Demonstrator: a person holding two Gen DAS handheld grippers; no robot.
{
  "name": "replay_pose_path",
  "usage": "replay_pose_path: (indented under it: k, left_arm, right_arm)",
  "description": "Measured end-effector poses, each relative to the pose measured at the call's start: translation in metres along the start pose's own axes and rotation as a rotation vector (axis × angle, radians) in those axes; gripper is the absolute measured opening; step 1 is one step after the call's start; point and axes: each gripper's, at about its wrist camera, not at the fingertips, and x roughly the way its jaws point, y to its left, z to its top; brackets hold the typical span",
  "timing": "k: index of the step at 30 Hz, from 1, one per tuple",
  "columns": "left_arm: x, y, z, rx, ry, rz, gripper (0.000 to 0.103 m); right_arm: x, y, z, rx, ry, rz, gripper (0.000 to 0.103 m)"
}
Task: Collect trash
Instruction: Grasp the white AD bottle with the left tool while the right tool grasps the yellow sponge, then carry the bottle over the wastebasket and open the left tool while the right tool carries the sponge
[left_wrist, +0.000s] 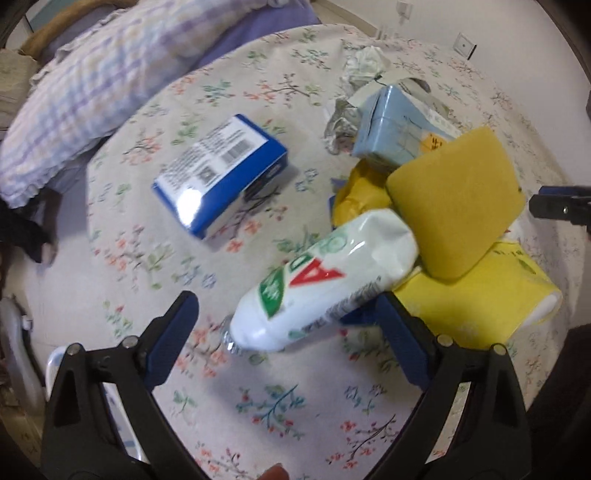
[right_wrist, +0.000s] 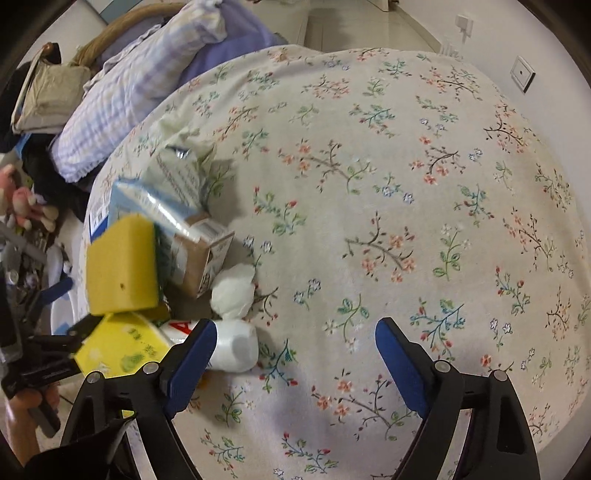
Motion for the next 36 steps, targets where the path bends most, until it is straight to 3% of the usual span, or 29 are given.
replay_pose_path:
  k: [2, 4, 9, 13, 19, 27, 29, 31, 36]
  left_arm:
    - [0.003, 0.002, 0.007, -0.009, 0.003, -0.035, 0.094]
    - [0.006, 0.0, 0.008, -0.009, 0.017, -0.068, 0.078]
    - [0.007, -0.005, 0.003, -0.046, 0.012, -0.125, 0.057]
    - [0.0, -0.004, -0.009, -0.116, 0.005, -0.118, 0.05]
    - [-0.009, 0.004, -0.034, -0.241, -0.004, -0.113, 0.046]
    - [-0.027, 0.021, -0.076, -0.368, -0.034, -0.106, 0.043]
    - [-0.03, 0.024, -0.085, -0.392, -0.041, -0.107, 0.043]
    - [-0.028, 0.021, -0.089, -0.413, -0.045, -0.109, 0.043]
    - [-0.04, 0.024, -0.104, -0.443, -0.06, -0.101, 0.043]
  right_arm:
    - [-0.004, 0.0, 0.002, 0.004, -0.008, 0.02, 0.089]
    - [-0.012, 0.003, 0.005, -0.001, -0.021, 0.033, 0.089]
    - [-0.025, 0.02, 0.009, -0.029, -0.06, 0.066, 0.089]
    - [-0.022, 0.04, 0.016, -0.046, -0.057, 0.094, 0.089]
    - [-0.004, 0.074, 0.02, -0.076, -0.041, 0.14, 0.088]
    - [0.014, 0.099, 0.019, -0.11, -0.026, 0.163, 0.067]
    - [0.019, 0.102, 0.018, -0.124, -0.022, 0.151, 0.059]
    - [0.022, 0.101, 0.016, -0.131, -0.017, 0.152, 0.042]
    - [0.015, 0.094, 0.013, -0.118, -0.044, 0.189, 0.031]
